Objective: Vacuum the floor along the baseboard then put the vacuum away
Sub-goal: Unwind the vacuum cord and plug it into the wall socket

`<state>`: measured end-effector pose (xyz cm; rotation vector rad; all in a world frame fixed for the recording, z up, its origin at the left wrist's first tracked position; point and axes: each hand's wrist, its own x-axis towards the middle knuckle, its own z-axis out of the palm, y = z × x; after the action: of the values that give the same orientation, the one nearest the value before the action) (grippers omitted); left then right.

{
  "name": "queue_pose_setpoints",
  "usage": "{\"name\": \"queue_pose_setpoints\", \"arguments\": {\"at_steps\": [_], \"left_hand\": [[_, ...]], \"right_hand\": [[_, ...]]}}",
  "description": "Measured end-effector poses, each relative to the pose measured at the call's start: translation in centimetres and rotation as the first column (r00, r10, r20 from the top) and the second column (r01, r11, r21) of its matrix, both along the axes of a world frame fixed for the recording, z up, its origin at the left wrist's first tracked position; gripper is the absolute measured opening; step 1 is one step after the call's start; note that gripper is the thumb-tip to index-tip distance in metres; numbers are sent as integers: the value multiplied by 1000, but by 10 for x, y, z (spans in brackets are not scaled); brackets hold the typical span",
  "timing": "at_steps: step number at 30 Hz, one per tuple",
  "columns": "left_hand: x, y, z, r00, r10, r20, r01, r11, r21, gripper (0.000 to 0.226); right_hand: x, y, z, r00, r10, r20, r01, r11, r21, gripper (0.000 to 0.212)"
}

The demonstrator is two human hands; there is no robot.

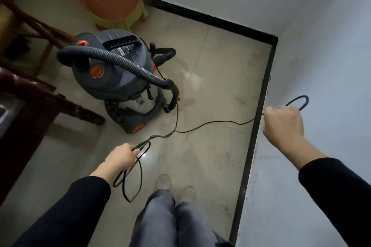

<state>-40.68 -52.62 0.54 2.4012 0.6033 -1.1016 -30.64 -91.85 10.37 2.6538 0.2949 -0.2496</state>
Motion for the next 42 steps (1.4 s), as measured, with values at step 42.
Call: {"name": "queue_pose_setpoints", "arguments": {"at_steps": [42], "left_hand": [[87,-54,110,849,41,527,199,899,-391,76]], "right_hand": [[33,235,148,921,-84,-379,388,155,908,21]]}}
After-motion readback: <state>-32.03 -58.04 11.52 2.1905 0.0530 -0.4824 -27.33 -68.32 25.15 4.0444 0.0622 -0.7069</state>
